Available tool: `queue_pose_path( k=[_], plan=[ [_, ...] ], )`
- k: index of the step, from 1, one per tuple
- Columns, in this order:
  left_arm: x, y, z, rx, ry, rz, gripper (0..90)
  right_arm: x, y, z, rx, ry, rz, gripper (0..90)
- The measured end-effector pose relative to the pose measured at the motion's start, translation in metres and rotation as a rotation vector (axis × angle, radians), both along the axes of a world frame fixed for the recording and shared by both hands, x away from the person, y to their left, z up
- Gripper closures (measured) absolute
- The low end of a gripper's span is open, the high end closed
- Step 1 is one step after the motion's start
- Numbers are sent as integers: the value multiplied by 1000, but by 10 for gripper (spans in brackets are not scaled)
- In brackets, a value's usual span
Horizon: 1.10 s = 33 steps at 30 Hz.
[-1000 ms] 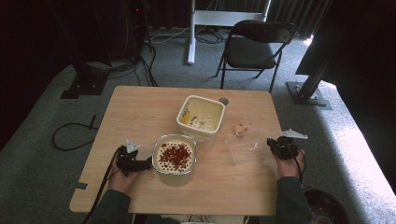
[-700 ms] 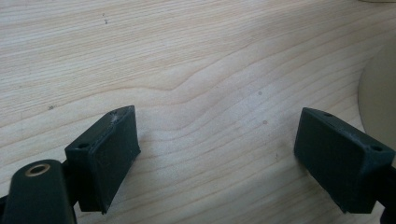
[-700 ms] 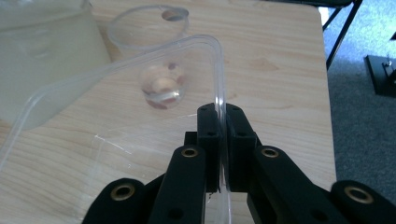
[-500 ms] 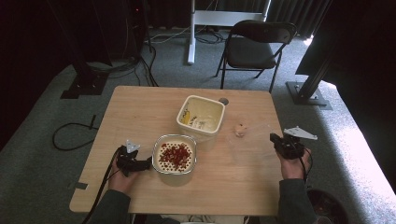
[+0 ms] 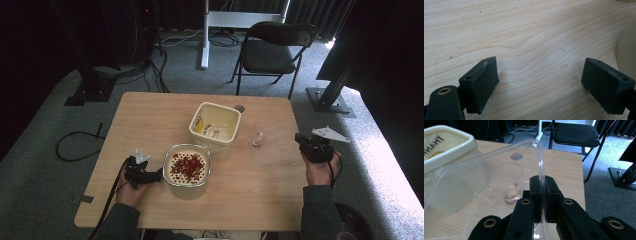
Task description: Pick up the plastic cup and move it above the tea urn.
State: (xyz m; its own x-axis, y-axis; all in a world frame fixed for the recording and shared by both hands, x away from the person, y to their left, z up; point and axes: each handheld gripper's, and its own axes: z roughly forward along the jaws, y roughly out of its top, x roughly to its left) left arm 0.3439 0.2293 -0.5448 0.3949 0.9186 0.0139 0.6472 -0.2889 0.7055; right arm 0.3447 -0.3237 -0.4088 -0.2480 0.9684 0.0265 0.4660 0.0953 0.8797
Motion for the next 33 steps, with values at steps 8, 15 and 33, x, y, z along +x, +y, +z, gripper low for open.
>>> queue_pose_path(
  k=[8, 15, 33],
  plan=[
    [0, 0, 0, -1, -1, 1, 144, 7, 3, 22, 7, -26, -4, 870],
    [0, 0, 0, 1, 1, -1, 143, 16, 13, 37, 22, -39, 14, 871],
    [0, 0, 0, 1, 0, 0, 144, 49, 64, 60, 57, -37, 85, 870]
  ],
)
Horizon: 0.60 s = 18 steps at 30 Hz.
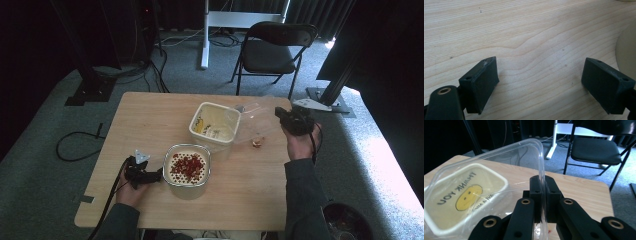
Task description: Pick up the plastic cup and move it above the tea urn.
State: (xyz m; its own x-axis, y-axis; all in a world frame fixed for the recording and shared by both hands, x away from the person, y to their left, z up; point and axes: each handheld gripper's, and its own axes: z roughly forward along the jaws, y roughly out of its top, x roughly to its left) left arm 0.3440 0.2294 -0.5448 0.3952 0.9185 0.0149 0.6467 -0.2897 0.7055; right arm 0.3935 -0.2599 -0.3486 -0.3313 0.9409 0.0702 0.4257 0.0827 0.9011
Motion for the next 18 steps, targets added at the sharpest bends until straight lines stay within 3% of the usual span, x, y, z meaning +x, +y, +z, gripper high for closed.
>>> queue_pose_path(
  k=[4, 18],
  plan=[
    [0, 0, 0, 0, 0, 0, 144, 10, 9, 2, 23, 15, 6, 870],
    [0, 0, 0, -1, -1, 1, 143, 30, 35, -3, 21, 46, 27, 869]
  ],
)
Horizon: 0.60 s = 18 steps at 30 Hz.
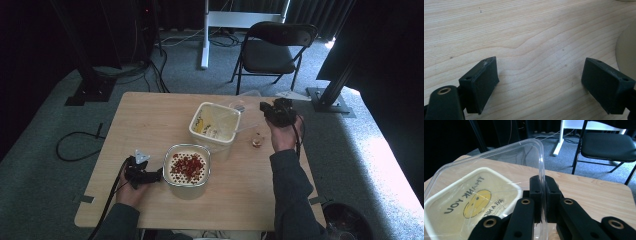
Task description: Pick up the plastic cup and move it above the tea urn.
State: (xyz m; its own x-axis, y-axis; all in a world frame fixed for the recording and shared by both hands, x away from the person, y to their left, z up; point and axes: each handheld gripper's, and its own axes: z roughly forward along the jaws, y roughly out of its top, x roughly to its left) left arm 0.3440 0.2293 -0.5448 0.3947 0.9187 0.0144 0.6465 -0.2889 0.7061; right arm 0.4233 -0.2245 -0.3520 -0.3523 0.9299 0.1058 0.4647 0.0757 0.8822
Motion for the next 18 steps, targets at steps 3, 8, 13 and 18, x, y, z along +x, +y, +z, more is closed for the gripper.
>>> queue_pose_path(
  k=[3, 8, 13, 18],
  plan=[
    [0, 0, 0, -1, -1, 1, 143, 4, 4, -1, 1, 6, 2, 869],
    [0, 0, 0, -1, -1, 0, 143, 10, 14, -1, -7, 9, 5, 868],
    [0, 0, 0, 1, 0, -1, 143, 15, 20, -2, -8, 18, 8, 868],
    [0, 0, 0, 0, 0, 0, 143, 19, 27, -2, -10, 23, 5, 867]
  ],
)
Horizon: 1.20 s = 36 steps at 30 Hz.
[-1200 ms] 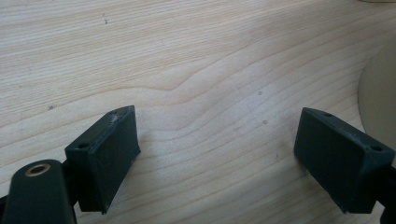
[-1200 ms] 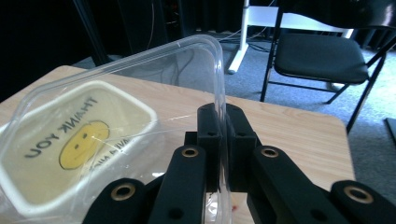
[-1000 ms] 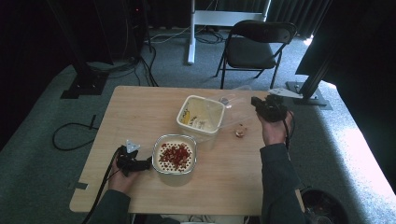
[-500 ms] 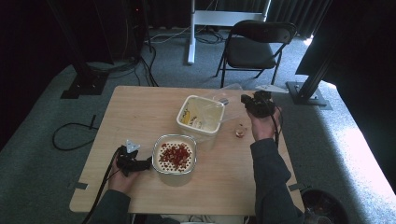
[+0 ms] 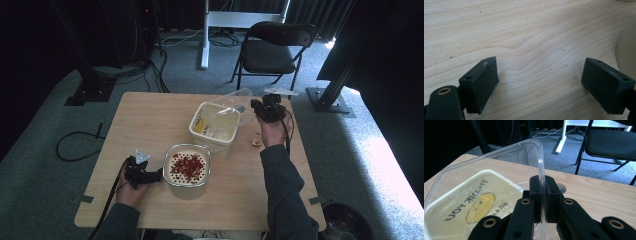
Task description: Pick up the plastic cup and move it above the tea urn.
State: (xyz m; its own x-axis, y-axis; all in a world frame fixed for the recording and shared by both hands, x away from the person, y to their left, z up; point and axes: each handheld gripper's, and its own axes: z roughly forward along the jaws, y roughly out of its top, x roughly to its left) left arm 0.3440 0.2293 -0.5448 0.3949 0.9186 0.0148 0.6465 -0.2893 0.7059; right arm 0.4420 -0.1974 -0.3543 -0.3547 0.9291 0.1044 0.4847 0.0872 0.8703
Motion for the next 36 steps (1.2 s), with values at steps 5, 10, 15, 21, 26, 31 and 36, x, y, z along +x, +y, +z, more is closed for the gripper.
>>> queue_pose_path(
  k=[5, 10, 15, 21, 26, 31, 36],
  plan=[
    [0, 0, 0, -1, -1, 0, 143, 3, 7, -1, -13, 7, -1, 865],
    [0, 0, 0, -1, -1, 1, 144, 4, 12, 1, 17, 8, 49, 680],
    [0, 0, 0, -1, 0, 0, 143, -1, 10, 6, 69, -33, 72, 578],
    [0, 0, 0, 0, 0, 0, 144, 6, 17, -1, 34, 16, 102, 624],
    [0, 0, 0, 1, 0, 0, 143, 5, 22, -1, -1, -2, 81, 846],
    [0, 0, 0, -1, -1, 1, 144, -1, 20, 4, -21, -63, 17, 858],
    [0, 0, 0, 0, 0, 0, 143, -5, 20, 8, -42, -101, -7, 854]
  ],
)
